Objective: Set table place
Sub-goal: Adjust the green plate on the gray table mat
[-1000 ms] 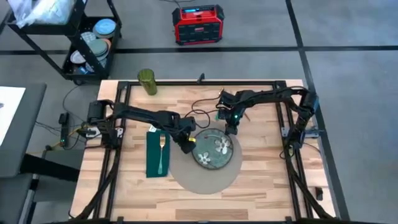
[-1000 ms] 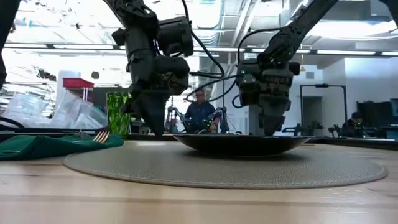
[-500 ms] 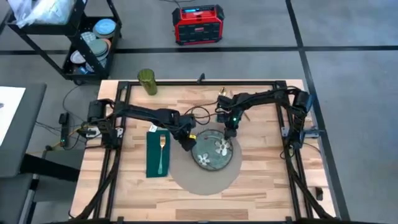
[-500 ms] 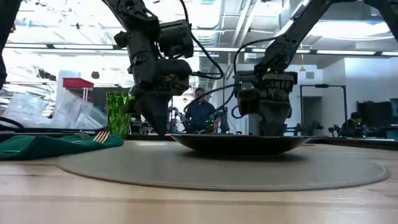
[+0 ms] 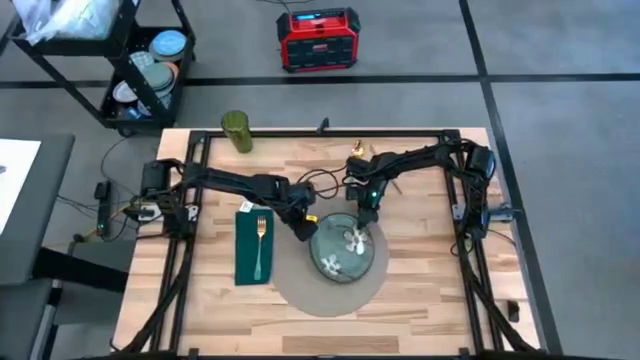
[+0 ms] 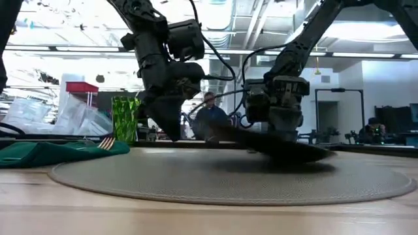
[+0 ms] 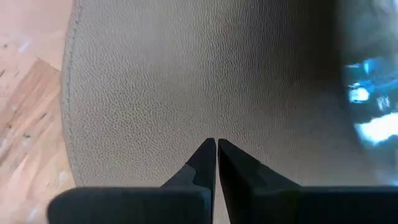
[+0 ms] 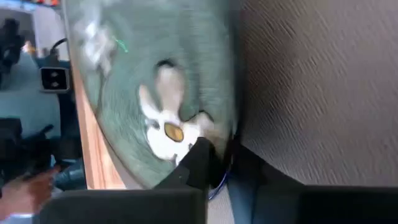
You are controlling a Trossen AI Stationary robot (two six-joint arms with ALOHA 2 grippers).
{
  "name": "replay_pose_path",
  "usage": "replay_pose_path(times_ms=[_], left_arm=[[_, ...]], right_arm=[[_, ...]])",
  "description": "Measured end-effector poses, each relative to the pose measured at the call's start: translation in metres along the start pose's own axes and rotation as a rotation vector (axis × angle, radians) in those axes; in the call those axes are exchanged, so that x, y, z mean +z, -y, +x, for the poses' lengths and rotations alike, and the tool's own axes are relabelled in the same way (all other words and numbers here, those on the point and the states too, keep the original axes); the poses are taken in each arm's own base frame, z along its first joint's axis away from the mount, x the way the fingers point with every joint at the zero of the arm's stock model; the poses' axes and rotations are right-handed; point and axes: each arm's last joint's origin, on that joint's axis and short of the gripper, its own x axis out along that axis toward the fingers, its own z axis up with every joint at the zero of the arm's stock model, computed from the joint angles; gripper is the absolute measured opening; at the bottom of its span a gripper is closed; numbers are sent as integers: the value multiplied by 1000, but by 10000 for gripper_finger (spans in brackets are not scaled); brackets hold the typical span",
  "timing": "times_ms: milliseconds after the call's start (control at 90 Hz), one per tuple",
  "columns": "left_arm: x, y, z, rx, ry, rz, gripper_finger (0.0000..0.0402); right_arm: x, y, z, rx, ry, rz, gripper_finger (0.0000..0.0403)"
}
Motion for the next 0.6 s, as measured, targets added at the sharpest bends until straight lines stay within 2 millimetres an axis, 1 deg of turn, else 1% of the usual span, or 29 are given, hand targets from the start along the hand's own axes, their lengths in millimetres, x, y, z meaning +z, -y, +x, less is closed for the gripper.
replay_pose_path(times_ms=[233, 289, 333, 467, 600], left_arm=[[-1, -3, 0, 18, -12, -38, 0], [0, -4, -4, 30, -21, -55, 0], [2, -3, -9, 29, -11, -66, 0], [15, 4, -32, 19, 40, -59, 0], [22, 7, -44, 23, 50, -44, 0]], right_arm=[[-2, -3, -3, 24, -9, 53, 2], [-3, -6, -5, 23, -20, 60, 1], [-1, -10, -6, 19, -30, 52, 1], [12, -24, -9, 11, -46, -4, 0], [28, -40, -11, -12, -48, -56, 0]])
